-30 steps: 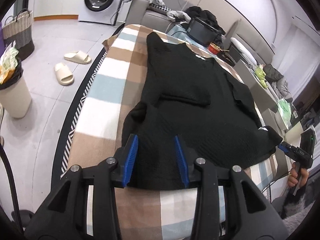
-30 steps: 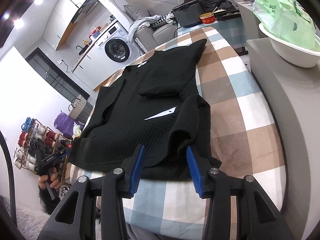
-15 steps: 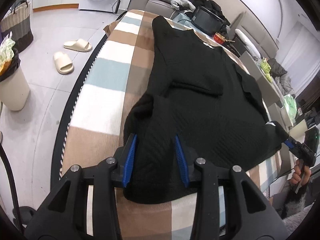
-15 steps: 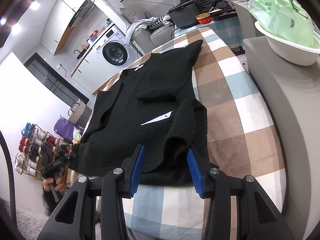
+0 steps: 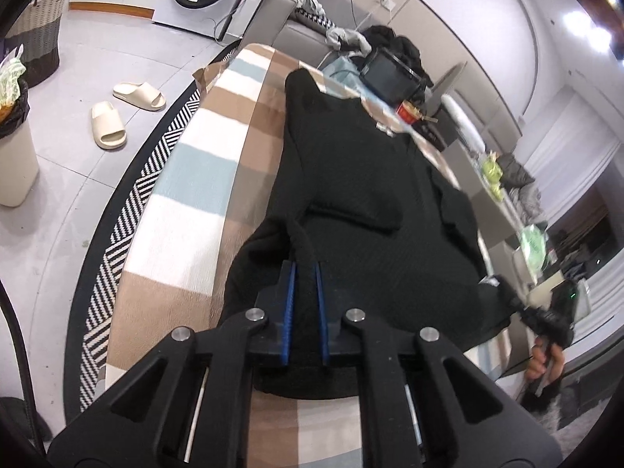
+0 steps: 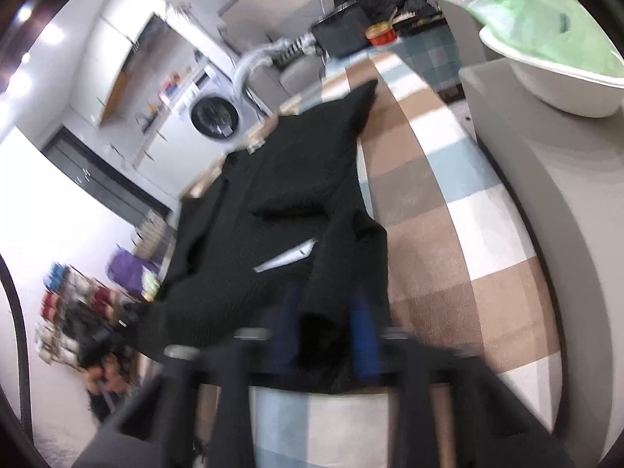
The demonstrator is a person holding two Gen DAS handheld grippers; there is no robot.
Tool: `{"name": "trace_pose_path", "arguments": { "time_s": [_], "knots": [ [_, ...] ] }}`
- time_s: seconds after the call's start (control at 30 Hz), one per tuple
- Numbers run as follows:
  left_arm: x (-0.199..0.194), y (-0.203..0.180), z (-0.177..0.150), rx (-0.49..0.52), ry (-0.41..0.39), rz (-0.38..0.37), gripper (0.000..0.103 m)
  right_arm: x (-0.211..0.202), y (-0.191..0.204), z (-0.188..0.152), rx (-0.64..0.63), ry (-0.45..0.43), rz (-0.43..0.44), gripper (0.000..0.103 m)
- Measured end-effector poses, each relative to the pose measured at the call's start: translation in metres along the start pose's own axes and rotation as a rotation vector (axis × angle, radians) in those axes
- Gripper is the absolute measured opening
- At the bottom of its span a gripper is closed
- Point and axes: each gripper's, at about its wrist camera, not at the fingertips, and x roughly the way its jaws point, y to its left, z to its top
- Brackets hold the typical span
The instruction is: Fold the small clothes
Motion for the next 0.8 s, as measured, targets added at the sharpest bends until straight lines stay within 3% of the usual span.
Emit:
{"name": "trace_pose_path", "arguments": {
  "time_s": [0.1,0.2,0.33,0.4,0.53,0.6,0.7,0.8],
  "knots": [
    [-0.006,0.003,0.009,-0.038,-0.032,-0.036,0.003,0.000,0.003,0.002,0.000,-0.010,0.042,0.008],
    [-0.014,0.003,0.025,-0.068,-0.092,-0.067,0.000,-0.016,0.008,0.011,0.020,-0.101,0.112,0.007],
    [-0.023,-0.003,0.054,-0.073,-0.173,-0.092,0.000,-0.035,0.020,0.037,0.023,-0.222,0.136,0.007],
    [-0.021,-0.005,0.064,-0.061,-0.174,-0.074,0.000,-0.036,0.025,0.048,0.019,-0.243,0.121,0.007],
    [-0.019,-0.005,0.058,-0.040,-0.111,-0.037,0.000,-0.028,0.029,0.048,-0.013,-0.191,0.093,0.007],
    [-0.016,-0.006,0.044,0.003,-0.053,-0.007,0.009,-0.024,0.025,0.042,-0.011,-0.162,0.088,0.007],
    [-0.013,-0.009,0.019,0.080,-0.006,0.054,0.041,-0.020,0.018,0.034,0.012,-0.135,0.089,0.007],
    [-0.007,-0.009,0.000,0.113,0.038,0.064,0.044,-0.018,0.015,0.028,0.020,-0.130,0.094,0.008]
  ]
}}
